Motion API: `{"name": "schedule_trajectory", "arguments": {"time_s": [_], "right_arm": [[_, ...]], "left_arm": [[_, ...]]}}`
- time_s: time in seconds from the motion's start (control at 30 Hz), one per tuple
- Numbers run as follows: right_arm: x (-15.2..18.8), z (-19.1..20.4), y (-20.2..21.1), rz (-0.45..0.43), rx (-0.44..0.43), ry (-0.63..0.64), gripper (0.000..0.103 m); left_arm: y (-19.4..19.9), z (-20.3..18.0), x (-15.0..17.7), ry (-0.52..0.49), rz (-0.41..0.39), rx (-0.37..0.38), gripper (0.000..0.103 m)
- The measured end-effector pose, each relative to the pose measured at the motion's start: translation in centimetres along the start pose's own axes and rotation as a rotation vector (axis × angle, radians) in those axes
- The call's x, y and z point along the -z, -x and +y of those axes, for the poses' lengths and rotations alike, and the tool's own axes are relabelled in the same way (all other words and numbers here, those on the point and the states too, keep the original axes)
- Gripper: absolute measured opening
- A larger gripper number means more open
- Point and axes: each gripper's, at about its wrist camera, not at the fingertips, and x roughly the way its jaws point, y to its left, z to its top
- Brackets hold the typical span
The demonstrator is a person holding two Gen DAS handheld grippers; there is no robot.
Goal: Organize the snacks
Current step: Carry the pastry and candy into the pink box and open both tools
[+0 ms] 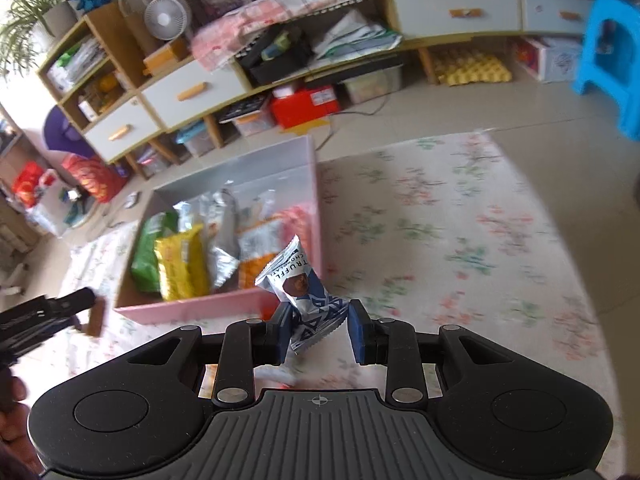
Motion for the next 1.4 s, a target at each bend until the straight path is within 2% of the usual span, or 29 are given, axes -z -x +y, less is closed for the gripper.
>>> {"name": "schedule_trajectory", "arguments": {"time_s": [0.33,0.6,0.73,0.77,0.83,0.97,1.03,1.1,1.17,1.27,1.4], "right_arm": [[-2.1,2.8,-3.1,-0.022,-0.079,0.008,0.029],[-2.1,4.8,-5.9,0.003,-0.078,0.043,0.029],[-2.1,5.6,-6.4,0.002,-0.096,0.048,0.033],[-2.1,5.6,-6.3,-0.003,-0.098,0.045,0.033],[-2.2,5.5,-6.1,0.003,-0.092,0.030,0.035],[-2.7,4.5,-4.4,-0.008,-0.106,-0.017,0.037],[-3.0,3.9,-3.4,-0.013,-0.115,-0.044,0.039],[-3.0,3.6,-2.3,-0.010,-0.120,-0.059,0.044],[-2.8,3.5,-1.4,0.005,-0.119,-0.057,0.045],[-2.3,3.6,0.3,0.010,-0.127,-0.043,0.046],[-1.3,3.9,3.1,0.004,-0.136,-0.014,0.055]], "left_arm": [[-3.0,-0.6,-1.0,-0.046,-0.004,-0.003,0.034],[-4.3,0.0,-1.0,-0.036,0.025,-0.029,0.034],[-4.5,0.3,-1.0,-0.017,0.028,-0.024,0.036],[-4.3,0.4,-1.1,-0.009,0.025,-0.025,0.038],[-3.9,0.6,-1.3,0.005,0.022,-0.018,0.054],[-2.3,1.0,-1.7,0.041,0.005,0.016,0.057],[-1.6,0.9,-1.6,0.051,0.000,0.019,0.062],[-1.2,0.4,-1.4,0.040,0.012,-0.001,0.064],[-0.7,0.0,-1.2,0.021,0.023,-0.034,0.066],[0.1,-0.7,-0.7,-0.003,0.042,-0.047,0.071],[1.8,-1.4,0.3,-0.048,0.080,-0.075,0.077]]}}
